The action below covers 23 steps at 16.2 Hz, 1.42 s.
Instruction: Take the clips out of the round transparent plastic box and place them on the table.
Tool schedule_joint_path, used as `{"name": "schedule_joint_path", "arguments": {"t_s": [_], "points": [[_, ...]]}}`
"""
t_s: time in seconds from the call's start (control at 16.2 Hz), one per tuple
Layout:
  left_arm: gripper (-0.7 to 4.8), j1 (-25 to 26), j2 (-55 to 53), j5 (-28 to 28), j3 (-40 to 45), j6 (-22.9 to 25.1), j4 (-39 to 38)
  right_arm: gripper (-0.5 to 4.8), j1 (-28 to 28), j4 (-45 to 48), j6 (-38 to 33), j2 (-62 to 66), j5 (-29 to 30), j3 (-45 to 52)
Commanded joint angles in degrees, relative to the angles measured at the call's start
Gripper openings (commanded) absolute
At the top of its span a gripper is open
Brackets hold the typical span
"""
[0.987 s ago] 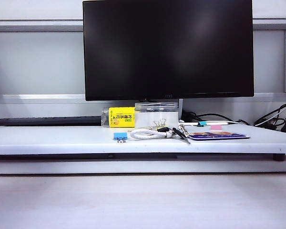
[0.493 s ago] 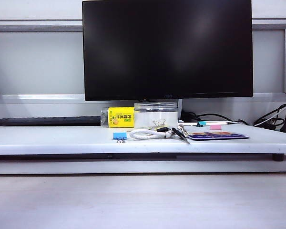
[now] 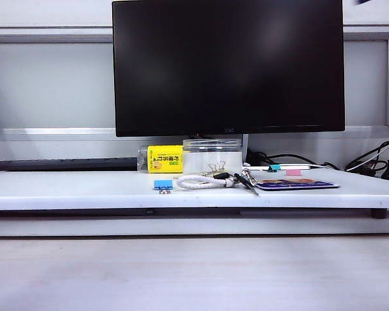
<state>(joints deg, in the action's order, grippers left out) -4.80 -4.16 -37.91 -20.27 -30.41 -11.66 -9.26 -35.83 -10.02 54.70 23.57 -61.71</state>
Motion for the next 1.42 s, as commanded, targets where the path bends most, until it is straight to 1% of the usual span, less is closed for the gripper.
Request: {"name": "schedule_joint_path", "arguments": {"t_s": [0.06, 0.12, 0.25, 0.31, 0.43, 0.49, 0.55, 0.62, 0.68, 0.74, 0.8, 0.86, 0.92, 1.05, 1.29, 1.42], "points": [[0.99, -0.1, -7.6, -4.1, -2.7, 0.4, -2.2, 0.95, -7.0, -10.8, 5.3, 11.3, -9.4, -9.3], [1.00, -0.1, -11.6, -4.7, -4.0, 0.9, -2.0, 0.95, -10.3, -12.5, 6.0, 16.0, -12.9, -12.3], [1.03, -0.1, -19.9, -4.8, -7.6, 3.7, -2.0, 0.95, -14.0, -11.8, 6.0, 22.7, -16.3, -16.2], [1.04, -1.0, -25.3, -4.3, -10.1, 6.2, -2.0, 0.95, -15.3, -11.2, 6.0, 26.7, -16.4, -19.0], [1.25, -4.1, -34.1, -0.3, -14.4, 12.2, -3.1, 0.94, -16.7, -10.3, 6.0, 33.2, -16.6, -24.5], [1.25, -8.0, -39.3, 3.4, -16.9, 14.0, -4.0, 0.95, -17.2, -10.7, 6.0, 36.8, -17.0, -28.5], [1.25, -11.8, -43.1, 8.4, -18.9, 15.8, -5.3, 0.95, -17.3, -11.6, 6.0, 39.4, -17.1, -31.9], [1.25, -15.7, -46.8, 14.4, -20.9, 19.3, -6.6, 0.95, -17.7, -12.2, 6.0, 41.9, -17.0, -35.2], [1.25, -20.5, -50.4, 19.3, -22.3, 21.3, -6.7, 0.95, -18.0, -13.3, 6.0, 44.8, -17.1, -38.8], [1.25, -24.2, -52.9, 23.6, -23.0, 21.5, -6.4, 0.95, -18.0, -14.5, 6.0, 46.9, -17.0, -41.3], [1.25, -26.4, -54.4, 27.5, -23.4, 21.7, -6.0, 0.95, -18.2, -15.5, 6.0, 48.9, -16.9, -43.5], [1.25, -28.4, -56.1, 28.9, -23.7, 22.6, -5.4, 0.95, -18.3, -16.2, 6.0, 50.9, -15.9, -45.4], [1.25, -30.0, -57.3, 29.0, -23.7, 22.5, -4.7, 0.95, -18.3, -16.7, 6.0, 52.3, -15.9, -46.3], [1.25, -30.4, -57.6, 30.8, -23.7, 22.5, -4.3, 0.95, -18.4, -16.4, 6.0, 54.7, -15.4, -46.4], [1.25, -30.4, -57.6, 30.3, -23.7, 22.5, -4.1, 0.95, -18.9, -16.2, 5.9, 58.6, -12.9, -46.5], [1.25, -30.4, -57.6, 30.2, -23.7, 22.5, -4.1, 0.95, -19.1, -16.2, 5.9, 59.9, -12.9, -46.5]]}}
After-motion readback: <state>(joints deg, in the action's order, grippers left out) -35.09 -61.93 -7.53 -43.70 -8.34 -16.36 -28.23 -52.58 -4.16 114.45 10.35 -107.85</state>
